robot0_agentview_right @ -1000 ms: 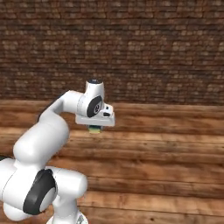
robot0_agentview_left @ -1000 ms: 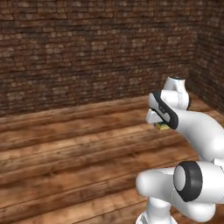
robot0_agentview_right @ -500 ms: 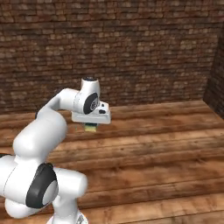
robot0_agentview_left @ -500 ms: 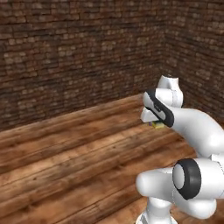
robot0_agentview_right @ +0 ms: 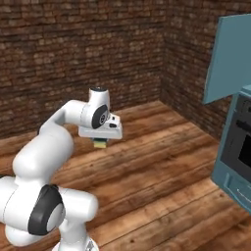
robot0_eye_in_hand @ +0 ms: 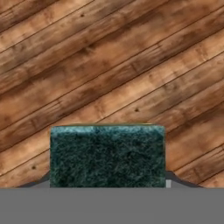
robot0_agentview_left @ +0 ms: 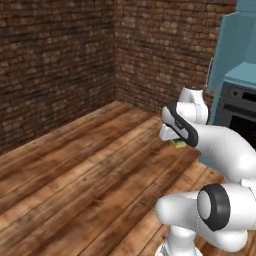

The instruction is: Pick up the sponge and sponge from the sink, and place them back in the cabinet, and close the cabinet doors.

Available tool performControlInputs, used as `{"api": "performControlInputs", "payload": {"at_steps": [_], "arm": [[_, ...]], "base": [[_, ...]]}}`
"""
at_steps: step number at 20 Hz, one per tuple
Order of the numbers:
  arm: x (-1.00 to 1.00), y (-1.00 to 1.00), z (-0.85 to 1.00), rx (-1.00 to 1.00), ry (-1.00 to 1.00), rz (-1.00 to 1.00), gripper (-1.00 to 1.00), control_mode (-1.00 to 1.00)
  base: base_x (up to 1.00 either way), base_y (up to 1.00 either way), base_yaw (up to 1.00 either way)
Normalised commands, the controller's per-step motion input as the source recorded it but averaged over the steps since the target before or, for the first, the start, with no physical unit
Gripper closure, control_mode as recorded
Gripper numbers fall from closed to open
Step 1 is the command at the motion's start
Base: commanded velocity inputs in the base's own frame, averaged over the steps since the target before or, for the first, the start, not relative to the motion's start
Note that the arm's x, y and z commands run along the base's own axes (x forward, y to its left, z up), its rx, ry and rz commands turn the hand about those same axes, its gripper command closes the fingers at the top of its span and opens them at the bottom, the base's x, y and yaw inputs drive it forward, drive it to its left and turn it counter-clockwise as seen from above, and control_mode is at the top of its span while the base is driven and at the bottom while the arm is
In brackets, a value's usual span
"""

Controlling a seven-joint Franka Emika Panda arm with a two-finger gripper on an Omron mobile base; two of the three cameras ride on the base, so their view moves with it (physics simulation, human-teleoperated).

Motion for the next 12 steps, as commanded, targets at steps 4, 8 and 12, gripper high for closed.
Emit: {"api": "performControlInputs", "payload": {"at_steps": [4, 8, 12], "arm": [[0.0, 0.0, 0.0, 0.0, 0.0, 0.0, 1.0, 1.0], [0.0, 0.0, 0.0, 0.0, 0.0, 0.0, 1.0, 1.0], [0.0, 0.0, 0.0, 0.0, 0.0, 0.0, 1.0, 1.0]], "base": [[0.3, -0.01, -0.57], [0.36, 0.0, -0.55], [0.49, 0.0, -0.5]]}}
